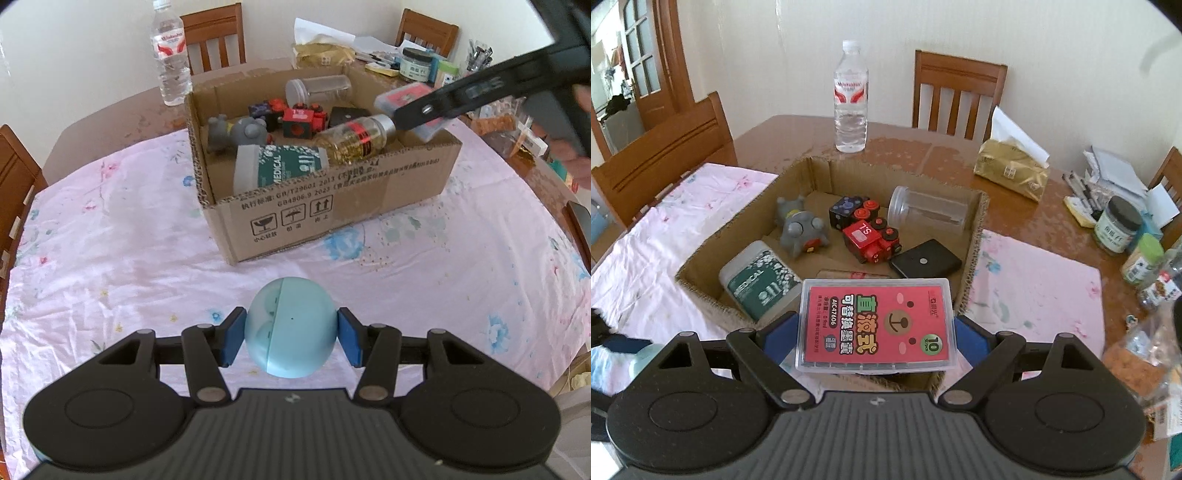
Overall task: Organize rigid objects
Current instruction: 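Drop the red card pack into the box with the right tool while the left tool carries the blue case, then lower the light blue case into the box with the left tool and open it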
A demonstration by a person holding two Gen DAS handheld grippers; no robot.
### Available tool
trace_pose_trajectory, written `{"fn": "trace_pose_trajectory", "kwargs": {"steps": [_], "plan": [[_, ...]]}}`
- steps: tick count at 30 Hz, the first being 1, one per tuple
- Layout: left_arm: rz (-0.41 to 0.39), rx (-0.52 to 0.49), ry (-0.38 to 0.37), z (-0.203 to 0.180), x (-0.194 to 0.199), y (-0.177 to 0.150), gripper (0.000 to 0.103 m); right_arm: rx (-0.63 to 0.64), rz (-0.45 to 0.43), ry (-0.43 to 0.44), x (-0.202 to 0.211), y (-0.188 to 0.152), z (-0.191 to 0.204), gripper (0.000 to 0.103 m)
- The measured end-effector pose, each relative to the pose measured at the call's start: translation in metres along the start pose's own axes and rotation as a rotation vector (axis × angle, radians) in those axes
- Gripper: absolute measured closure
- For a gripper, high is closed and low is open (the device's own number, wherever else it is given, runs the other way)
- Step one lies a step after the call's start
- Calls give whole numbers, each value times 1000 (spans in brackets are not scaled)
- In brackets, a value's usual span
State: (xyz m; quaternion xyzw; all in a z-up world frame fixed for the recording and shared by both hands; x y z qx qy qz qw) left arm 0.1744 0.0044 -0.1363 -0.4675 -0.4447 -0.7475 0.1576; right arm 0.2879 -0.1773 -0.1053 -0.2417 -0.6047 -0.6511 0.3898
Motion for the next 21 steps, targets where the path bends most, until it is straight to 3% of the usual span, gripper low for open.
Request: {"fn": "trace_pose_trajectory", "kwargs": {"steps": [3,6,14,21], "plan": [[-4,-1,7,1,3,0,51,15,22,3,-8,-3,5,11],[-5,2,8,2,5,1,51,20,10,10,-4,-6,9,0],[-15,-14,4,5,11,12,51,22,-20,1,20,-10,10,0],[-49,-32,-1,12,19,43,51,-11,-17,-24,37,-20,3,0]]}}
Point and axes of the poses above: each gripper's, at about its wrist camera, not at the fingertips, and x roughly against the way its jaws point, z to its left, y to its top, the point moved 9 cm from there along -x, roughly the way its jaws point, and after that the axes turned 15 degrees about -x, right-handed, at the moved point
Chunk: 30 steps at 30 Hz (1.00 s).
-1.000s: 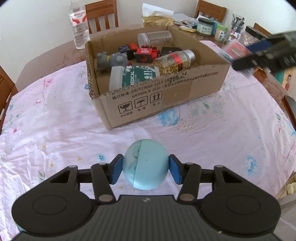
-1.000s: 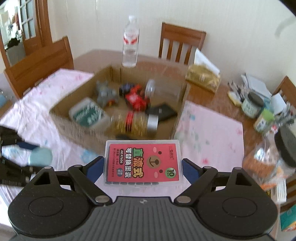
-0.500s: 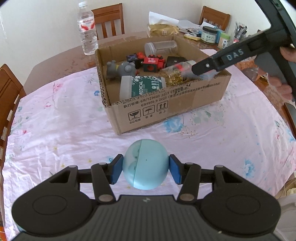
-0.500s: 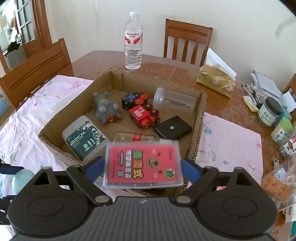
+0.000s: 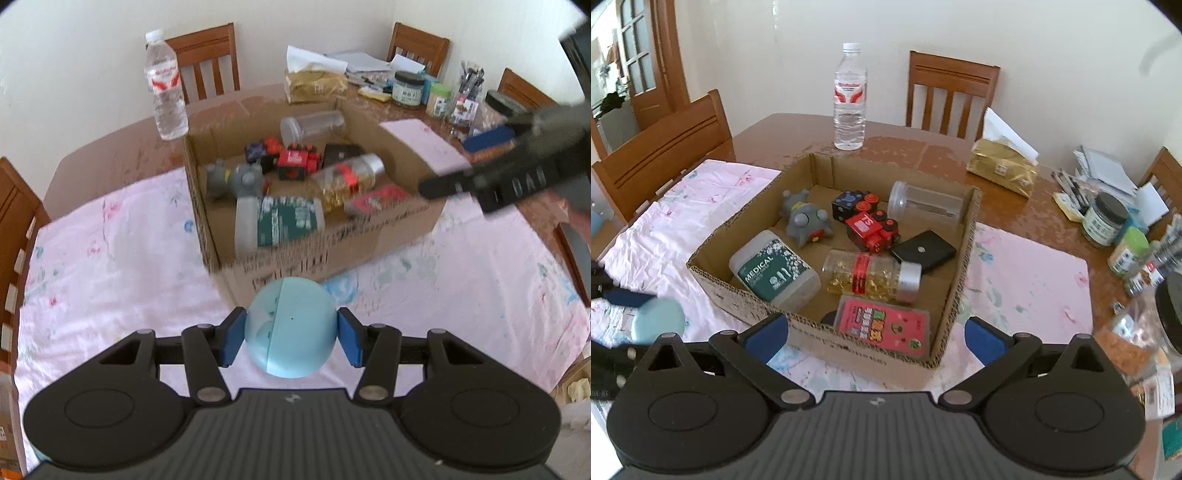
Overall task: Organize rigid objects
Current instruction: 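Lower the light blue case into the box with the left tool and open it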
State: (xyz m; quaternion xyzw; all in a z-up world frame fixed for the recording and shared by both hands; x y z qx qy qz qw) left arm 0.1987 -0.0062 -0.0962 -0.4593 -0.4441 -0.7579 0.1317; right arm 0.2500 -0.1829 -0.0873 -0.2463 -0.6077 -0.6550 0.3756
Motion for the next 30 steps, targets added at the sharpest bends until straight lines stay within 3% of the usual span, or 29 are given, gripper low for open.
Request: {"fn": "trace_pose_trajectory", "kwargs": {"steps": [8,16,30], "plan": [[-58,-56,13,14,-4,57,51,13,4,-14,9,-10,-1,0],[-81,-70,28,30,-39,102,51,-24,-7,-16,16,-9,-11,0],[-30,-38,28,38,-107,116,50,-57,22,-63,12,-14,-23,0]]}}
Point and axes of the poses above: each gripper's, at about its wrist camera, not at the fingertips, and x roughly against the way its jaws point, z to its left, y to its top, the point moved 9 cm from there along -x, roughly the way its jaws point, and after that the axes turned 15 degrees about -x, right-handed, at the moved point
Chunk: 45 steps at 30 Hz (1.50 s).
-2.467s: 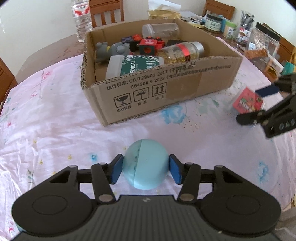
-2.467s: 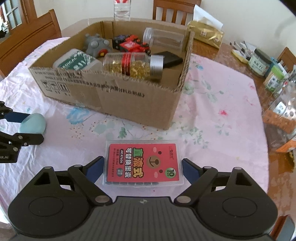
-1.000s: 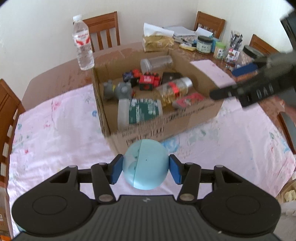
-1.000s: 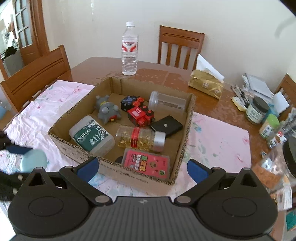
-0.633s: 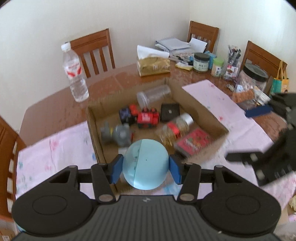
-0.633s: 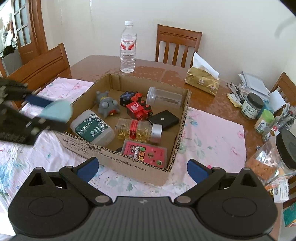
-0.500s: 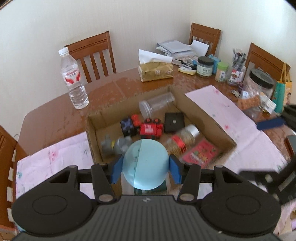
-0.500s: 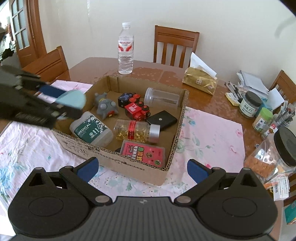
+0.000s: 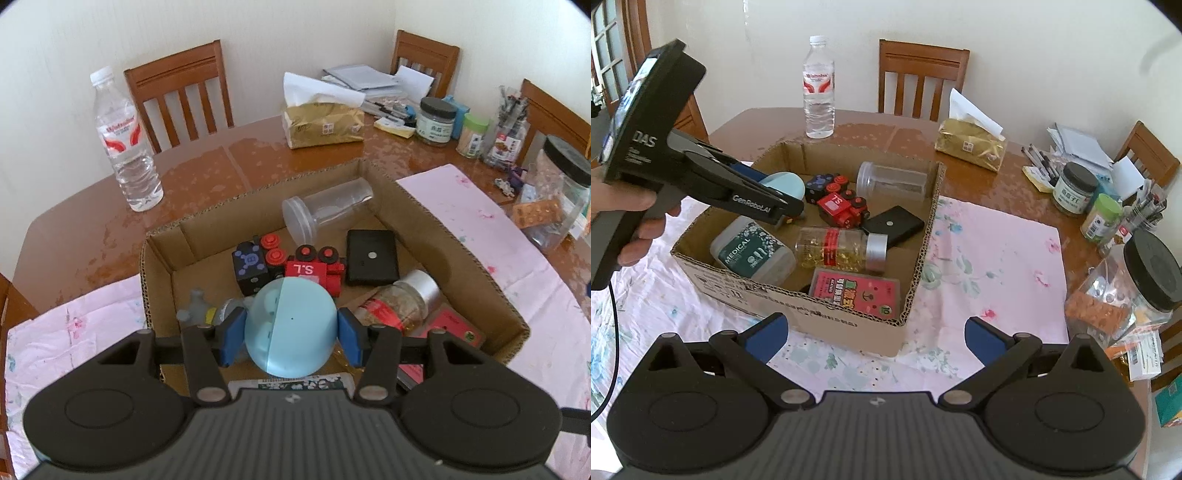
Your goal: Organize rigid objects
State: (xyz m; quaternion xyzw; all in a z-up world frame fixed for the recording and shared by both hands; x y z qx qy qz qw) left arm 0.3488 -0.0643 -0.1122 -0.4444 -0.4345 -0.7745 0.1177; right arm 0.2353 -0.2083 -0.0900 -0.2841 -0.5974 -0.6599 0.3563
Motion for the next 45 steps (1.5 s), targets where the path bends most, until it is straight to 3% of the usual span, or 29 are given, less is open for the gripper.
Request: {"fn": "trace_pose_trajectory", "kwargs": {"steps": [2,4,6,9,14,20,23,31,35,45], "plan": [[-8,9,15,2,-1,0,42,0,2,-3,-1,0,-1,0],[-14,20,43,5,0,1,10,0,1,-5,0,1,0,0],[-46,33,82,10,7,3,3,-1,1,-3,0,2,0,0],[-63,43,92,14,16,5,3,0,1,-3,-1,4,2,0],[-112,59,177,20,43,3,2,-6,6,-18,0,7,5,0],[-148,115,234,14,84,-18,1,-29,9,-38,1,9,8,0],[-96,160,246,6,96,-37,1,-69,26,-67,2,7,7,0],[63,340,187,-5,119,-73,1,-146,59,-130,13,5,9,0],[43,379,167,-5,133,-74,1,-152,54,-117,23,8,18,0],[37,344,219,-4,150,-70,1,-174,30,-109,37,13,29,0]]}}
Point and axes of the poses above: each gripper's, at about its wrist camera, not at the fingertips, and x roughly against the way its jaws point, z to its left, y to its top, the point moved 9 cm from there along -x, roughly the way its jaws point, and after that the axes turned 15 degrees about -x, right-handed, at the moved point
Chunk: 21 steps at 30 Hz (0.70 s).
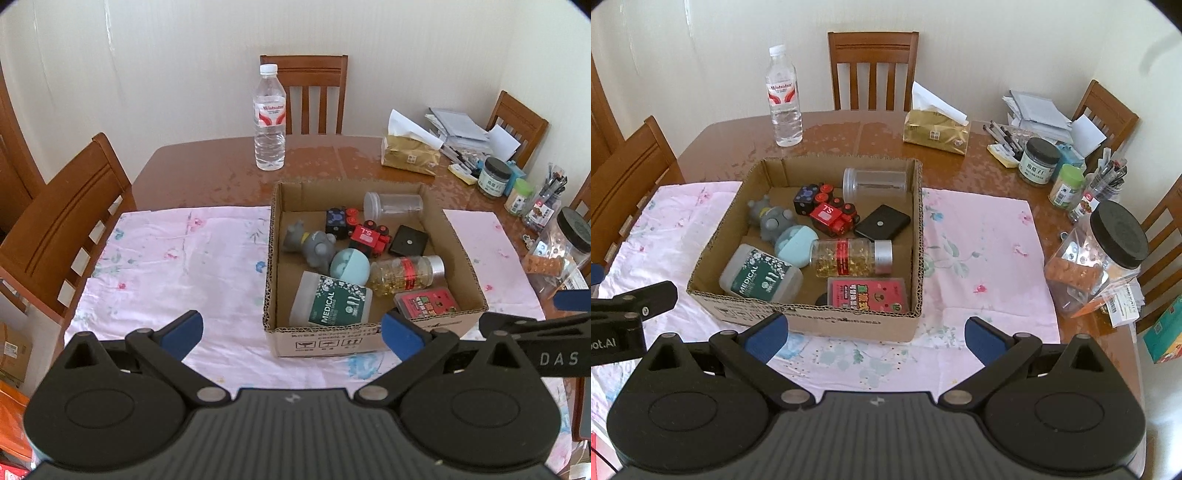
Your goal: Organize rigid objects
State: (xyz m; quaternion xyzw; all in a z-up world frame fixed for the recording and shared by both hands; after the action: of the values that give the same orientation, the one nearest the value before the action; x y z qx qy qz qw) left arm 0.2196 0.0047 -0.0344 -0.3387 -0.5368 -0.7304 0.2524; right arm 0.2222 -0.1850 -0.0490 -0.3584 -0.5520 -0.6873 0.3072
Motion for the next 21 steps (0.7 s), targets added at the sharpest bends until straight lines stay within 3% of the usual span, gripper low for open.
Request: {"fn": "trace_pose_trajectory", "kwargs": {"steps": [21], "plan": [[24,-18,17,-1,2,-4,1,-12,-2,10,3,0,3,0]]}}
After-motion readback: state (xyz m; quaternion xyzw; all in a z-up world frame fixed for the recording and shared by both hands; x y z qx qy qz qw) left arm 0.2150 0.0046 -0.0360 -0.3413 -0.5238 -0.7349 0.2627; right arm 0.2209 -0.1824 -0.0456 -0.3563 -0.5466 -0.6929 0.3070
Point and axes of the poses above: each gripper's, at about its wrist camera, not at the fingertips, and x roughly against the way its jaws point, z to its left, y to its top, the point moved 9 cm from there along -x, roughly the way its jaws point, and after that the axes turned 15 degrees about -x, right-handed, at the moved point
